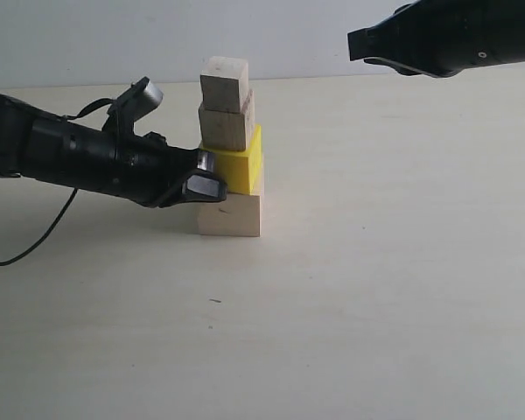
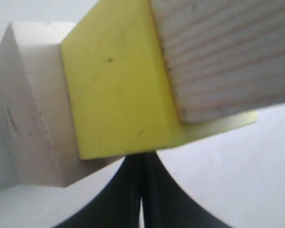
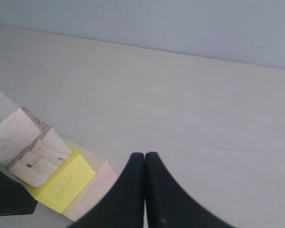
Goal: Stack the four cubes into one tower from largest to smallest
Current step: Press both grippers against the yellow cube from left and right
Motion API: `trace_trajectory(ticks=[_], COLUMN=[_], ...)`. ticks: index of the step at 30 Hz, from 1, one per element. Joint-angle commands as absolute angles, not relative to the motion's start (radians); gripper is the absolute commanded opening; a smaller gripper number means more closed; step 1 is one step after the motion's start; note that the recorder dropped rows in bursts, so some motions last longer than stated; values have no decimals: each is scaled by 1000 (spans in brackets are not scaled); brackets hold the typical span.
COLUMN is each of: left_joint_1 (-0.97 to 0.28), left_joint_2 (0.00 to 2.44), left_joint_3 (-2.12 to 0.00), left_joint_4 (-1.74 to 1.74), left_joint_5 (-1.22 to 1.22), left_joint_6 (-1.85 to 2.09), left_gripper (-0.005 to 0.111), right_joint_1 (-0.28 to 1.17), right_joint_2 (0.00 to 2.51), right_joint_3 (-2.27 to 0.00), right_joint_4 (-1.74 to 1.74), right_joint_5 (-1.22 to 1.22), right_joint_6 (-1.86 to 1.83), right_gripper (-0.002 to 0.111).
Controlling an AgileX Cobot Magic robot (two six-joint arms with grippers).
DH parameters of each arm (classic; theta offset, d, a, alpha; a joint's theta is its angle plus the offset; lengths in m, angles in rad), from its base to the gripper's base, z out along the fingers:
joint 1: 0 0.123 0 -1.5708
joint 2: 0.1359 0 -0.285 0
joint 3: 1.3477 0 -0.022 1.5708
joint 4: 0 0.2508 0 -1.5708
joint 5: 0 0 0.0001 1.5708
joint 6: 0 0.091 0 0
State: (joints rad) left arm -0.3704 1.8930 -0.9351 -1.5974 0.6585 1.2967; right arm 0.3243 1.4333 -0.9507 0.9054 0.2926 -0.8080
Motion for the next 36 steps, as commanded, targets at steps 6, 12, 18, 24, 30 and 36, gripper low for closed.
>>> trace_trajectory(ticks=[6,12,18,24,30,36], left_joint_1=[-370,-370,-370,-368,-368,-368], left_joint_2=[1896,1892,1846,1791,1725,1687], left_joint_3=[-942,-942,-925,-865,-828,-826], left_joint_4=[-1607,-1602,-1569,-1545,-1528,-1516], left_joint_5=[704,721,721,695,650,640], left_joint_6=[1303,1303,1303,1304,1307,1302], left_gripper=[0,0,0,0,0,0], right_joint_1=[323,325,325,325,316,301], right_joint_2=[1433,1471,1612,1738,1830,1917], right_joint_3=[-945,-945,-945,-995,-1065,-1143], right_joint_4=[898,907,932,1213,1248,1286], right_joint_5=[332,440,448,579,629,715], right_joint_6=[-810,-808,-821,-1074,-1093,-1093], right_gripper=[0,0,0,0,0,0])
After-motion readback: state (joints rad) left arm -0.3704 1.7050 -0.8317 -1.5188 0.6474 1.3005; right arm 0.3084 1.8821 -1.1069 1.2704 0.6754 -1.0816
